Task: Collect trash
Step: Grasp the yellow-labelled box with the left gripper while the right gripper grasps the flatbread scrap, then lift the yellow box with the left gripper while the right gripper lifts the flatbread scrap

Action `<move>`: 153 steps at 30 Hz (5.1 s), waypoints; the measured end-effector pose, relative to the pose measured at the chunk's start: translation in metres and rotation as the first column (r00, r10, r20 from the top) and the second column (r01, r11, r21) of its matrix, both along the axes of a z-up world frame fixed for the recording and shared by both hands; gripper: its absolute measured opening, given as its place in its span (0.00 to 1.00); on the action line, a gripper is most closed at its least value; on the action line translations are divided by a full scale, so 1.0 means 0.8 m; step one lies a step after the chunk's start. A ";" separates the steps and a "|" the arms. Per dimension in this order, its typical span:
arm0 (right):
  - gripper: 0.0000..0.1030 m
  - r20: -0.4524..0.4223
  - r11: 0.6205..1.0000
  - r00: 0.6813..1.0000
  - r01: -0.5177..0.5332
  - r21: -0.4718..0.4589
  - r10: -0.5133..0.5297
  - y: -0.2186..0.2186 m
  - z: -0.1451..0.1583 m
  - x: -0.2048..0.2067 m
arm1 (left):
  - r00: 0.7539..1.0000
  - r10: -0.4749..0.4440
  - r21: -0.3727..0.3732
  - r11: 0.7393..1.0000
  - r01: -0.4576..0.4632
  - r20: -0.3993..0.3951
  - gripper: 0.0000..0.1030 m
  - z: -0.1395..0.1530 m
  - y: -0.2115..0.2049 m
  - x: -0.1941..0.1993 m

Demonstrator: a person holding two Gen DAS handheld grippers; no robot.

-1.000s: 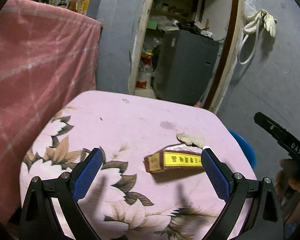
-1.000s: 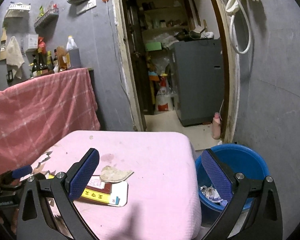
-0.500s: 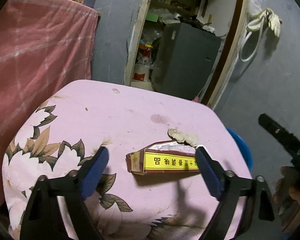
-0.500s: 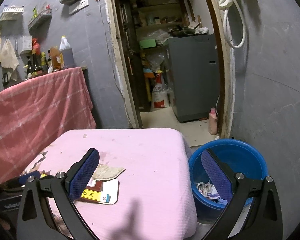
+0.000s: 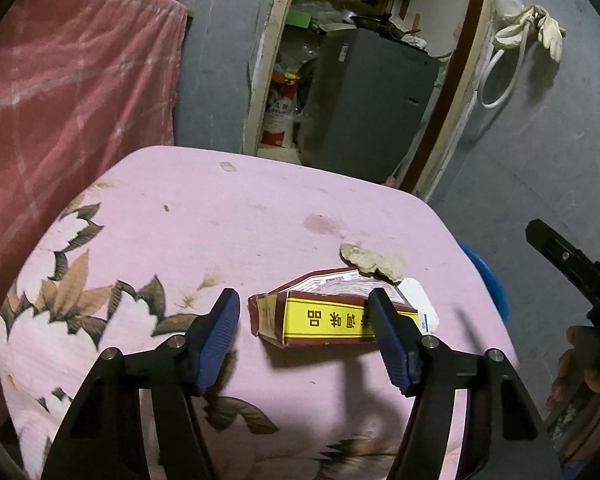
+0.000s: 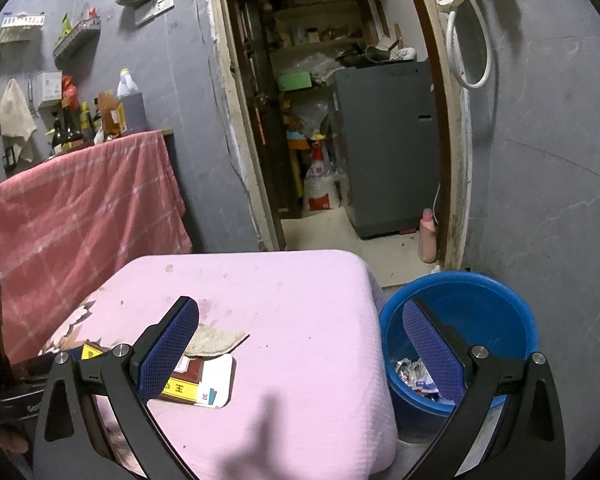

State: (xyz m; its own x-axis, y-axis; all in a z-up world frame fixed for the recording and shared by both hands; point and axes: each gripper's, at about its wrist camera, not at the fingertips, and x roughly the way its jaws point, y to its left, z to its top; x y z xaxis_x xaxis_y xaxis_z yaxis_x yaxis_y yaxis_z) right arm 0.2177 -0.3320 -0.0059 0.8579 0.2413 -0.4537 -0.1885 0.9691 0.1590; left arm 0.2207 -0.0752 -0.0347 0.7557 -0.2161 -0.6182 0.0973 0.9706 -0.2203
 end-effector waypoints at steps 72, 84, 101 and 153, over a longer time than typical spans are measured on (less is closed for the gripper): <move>0.21 -0.370 0.888 0.851 -0.442 -0.124 0.372 0.165 -0.078 0.079 | 0.970 0.031 -0.161 0.984 -0.071 -0.241 0.29 0.018 0.125 0.102; 0.19 -0.356 0.934 0.900 -0.323 -0.152 0.253 0.118 -0.074 0.081 | 0.980 0.051 -0.107 0.992 -0.073 -0.194 0.24 0.025 0.100 0.151; 0.15 -0.328 0.967 0.918 -0.251 -0.052 0.221 0.072 -0.065 0.091 | 0.983 -0.113 -0.168 0.982 0.088 -0.144 0.09 0.060 0.067 0.142; 0.36 -0.209 0.970 0.963 -0.201 -0.135 0.171 0.088 -0.045 0.080 | 0.989 -0.119 -0.067 0.991 0.113 -0.090 0.10 0.040 0.020 0.079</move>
